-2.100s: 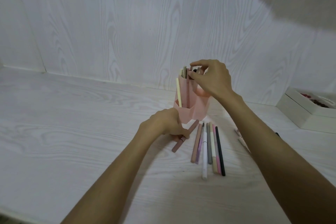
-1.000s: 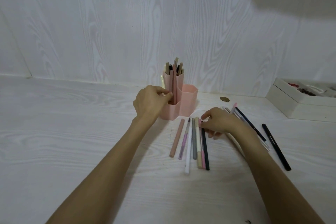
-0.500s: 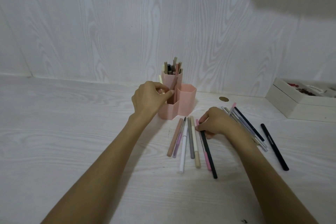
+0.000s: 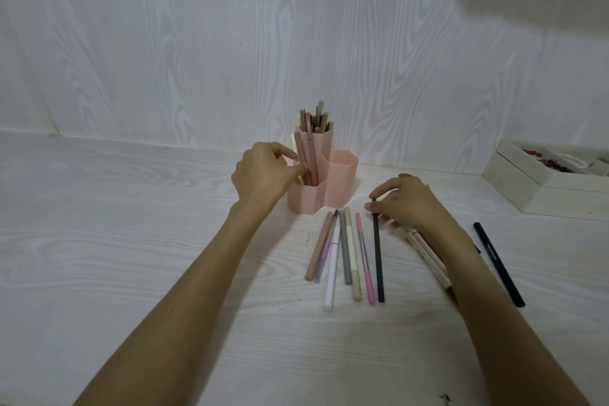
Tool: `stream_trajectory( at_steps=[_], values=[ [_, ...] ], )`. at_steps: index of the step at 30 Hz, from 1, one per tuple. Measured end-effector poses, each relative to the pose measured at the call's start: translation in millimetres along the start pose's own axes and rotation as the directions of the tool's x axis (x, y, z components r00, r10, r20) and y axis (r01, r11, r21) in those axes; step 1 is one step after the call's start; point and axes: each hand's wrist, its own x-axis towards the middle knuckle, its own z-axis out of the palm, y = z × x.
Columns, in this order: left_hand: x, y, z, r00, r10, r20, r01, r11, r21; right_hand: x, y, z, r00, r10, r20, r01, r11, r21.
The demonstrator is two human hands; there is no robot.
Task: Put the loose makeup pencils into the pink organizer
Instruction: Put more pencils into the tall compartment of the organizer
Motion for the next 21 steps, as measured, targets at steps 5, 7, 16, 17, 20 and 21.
stream_trajectory(
  at_steps=[5,7,16,17,20,21],
  values=[
    [-3.6,-9.3,-8.6,0.999,-0.033,-0.021,0.032,0.998,-0.053,-4.2,-2.1,-8.0,0.994,-0.014,-0.104,0.032,0.985,0.168],
    [-3.4,-11.7,-13.6,0.999,-0.041,-0.008,0.04,0.997,-0.065,-5.2,-2.2,-13.3,0.987,-0.022,-0.16,0.066,0.96,0.272],
    [-4.7,-13.3,-36.4,0.801,-0.093,0.592,0.002,0.988,0.153,-0.6,-22.2,-24.0,0.897,0.023,-0.441,0.276,0.751,0.6],
    [-9.6,-10.1,-32.6,0.769,-0.088,0.633,-0.025,0.986,0.167,-0.2,-26.1,-23.7,0.88,0.015,-0.475,0.305,0.749,0.588],
    [-27.9,-1.4,-13.3,0.723,-0.041,0.69,-0.132,0.972,0.196,-0.3,-39.5,-23.3,0.808,-0.036,-0.588,0.425,0.728,0.539],
    [-33.6,0.8,-7.2,0.734,-0.022,0.679,-0.183,0.956,0.229,-0.9,-44.4,-23.1,0.778,-0.06,-0.625,0.469,0.718,0.515]
  ],
)
